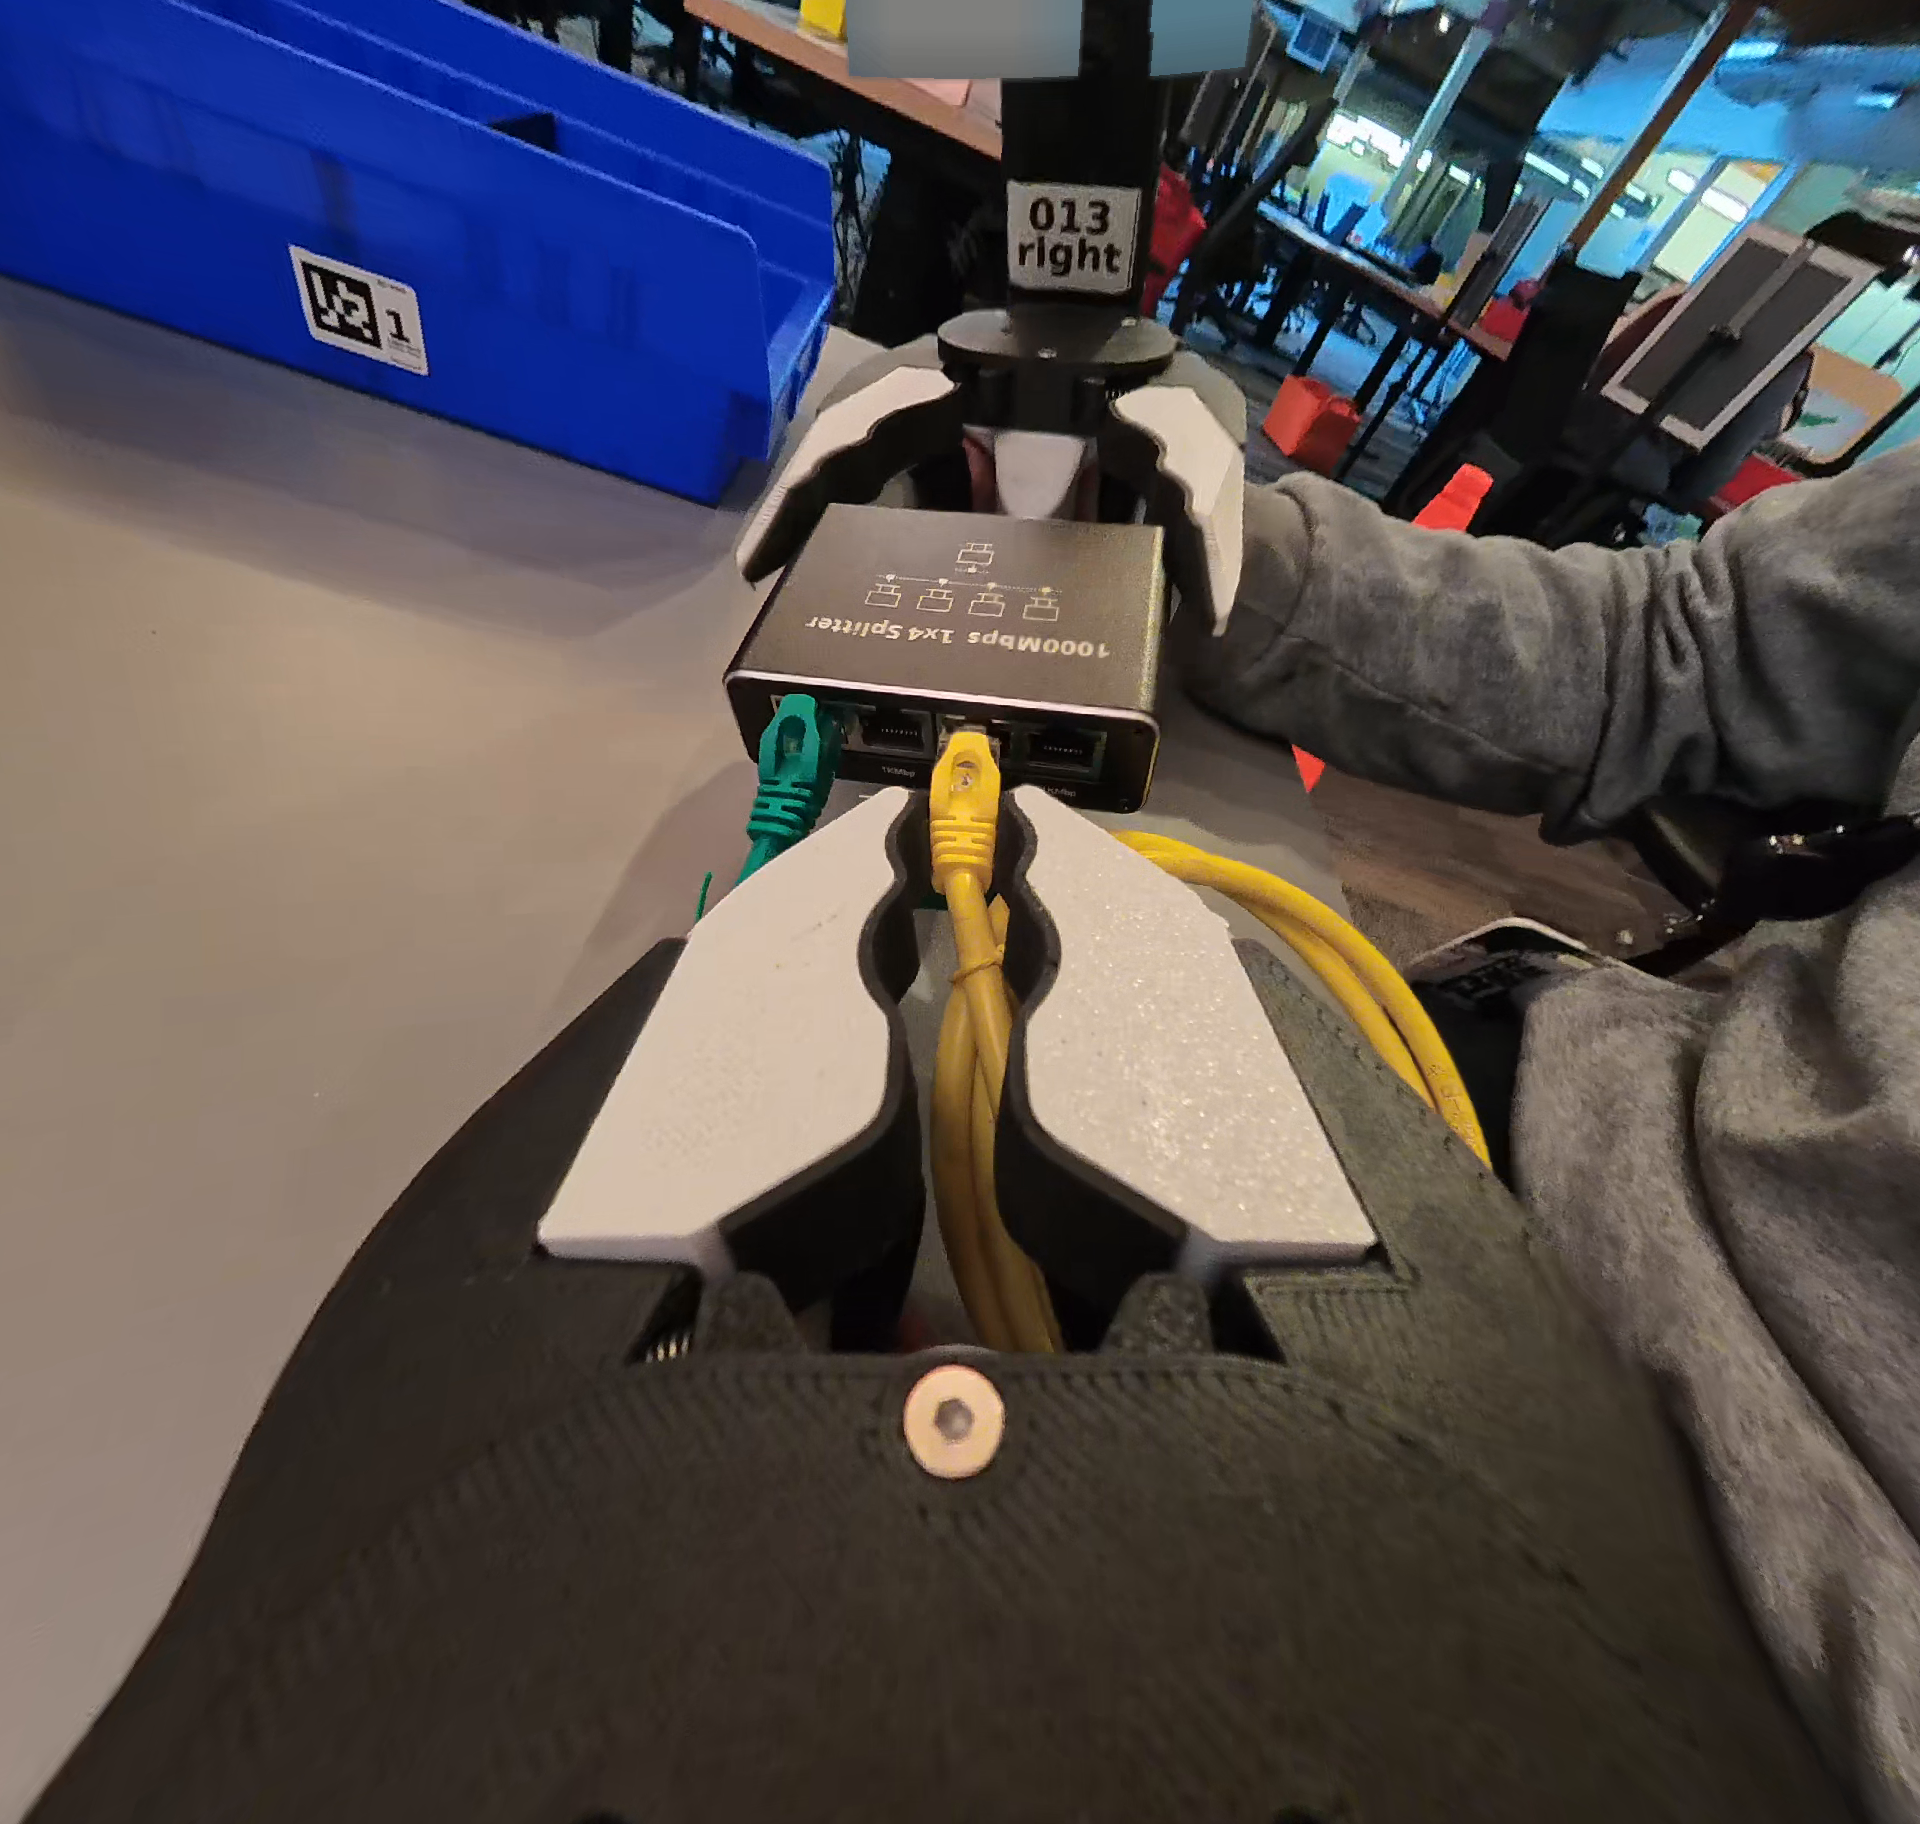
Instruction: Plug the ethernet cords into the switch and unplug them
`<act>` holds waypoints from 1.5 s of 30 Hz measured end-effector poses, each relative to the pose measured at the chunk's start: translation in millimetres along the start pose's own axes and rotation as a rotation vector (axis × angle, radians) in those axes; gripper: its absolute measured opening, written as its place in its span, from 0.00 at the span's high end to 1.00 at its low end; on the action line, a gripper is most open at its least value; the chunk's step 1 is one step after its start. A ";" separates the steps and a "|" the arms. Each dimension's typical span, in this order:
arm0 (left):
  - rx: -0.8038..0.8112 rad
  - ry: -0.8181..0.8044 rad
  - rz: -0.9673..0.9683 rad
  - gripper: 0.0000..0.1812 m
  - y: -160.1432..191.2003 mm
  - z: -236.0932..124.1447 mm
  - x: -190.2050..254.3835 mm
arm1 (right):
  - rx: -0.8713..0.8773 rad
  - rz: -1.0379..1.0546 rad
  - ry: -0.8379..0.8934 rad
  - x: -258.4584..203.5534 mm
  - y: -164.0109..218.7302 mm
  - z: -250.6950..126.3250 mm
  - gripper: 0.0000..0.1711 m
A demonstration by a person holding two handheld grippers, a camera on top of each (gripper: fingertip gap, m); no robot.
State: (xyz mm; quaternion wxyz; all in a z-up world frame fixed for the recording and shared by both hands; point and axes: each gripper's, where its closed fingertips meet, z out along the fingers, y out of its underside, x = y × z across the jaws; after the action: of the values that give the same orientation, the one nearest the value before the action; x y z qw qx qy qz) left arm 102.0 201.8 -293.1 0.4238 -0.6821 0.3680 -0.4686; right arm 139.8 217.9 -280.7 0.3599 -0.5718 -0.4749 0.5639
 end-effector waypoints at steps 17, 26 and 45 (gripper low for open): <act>0.134 -0.002 -0.022 0.94 -19.5 -0.5 7.1 | 0.102 0.026 -0.051 -4.1 -13.1 -6.2 0.42; 0.218 -0.023 0.027 0.93 -49.1 -2.8 16.1 | 0.185 0.017 -0.077 -9.1 -24.1 -7.5 0.42; -0.096 -0.067 0.194 0.93 -34.9 4.4 20.2 | 0.181 -0.033 -0.087 -9.4 -31.1 -8.8 0.43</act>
State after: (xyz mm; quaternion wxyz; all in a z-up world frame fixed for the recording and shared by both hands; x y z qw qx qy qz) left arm 115.7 197.6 -255.2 0.4462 -0.6783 0.4397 -0.3842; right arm 145.0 219.1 -247.5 0.3983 -0.5039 -0.4466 0.6229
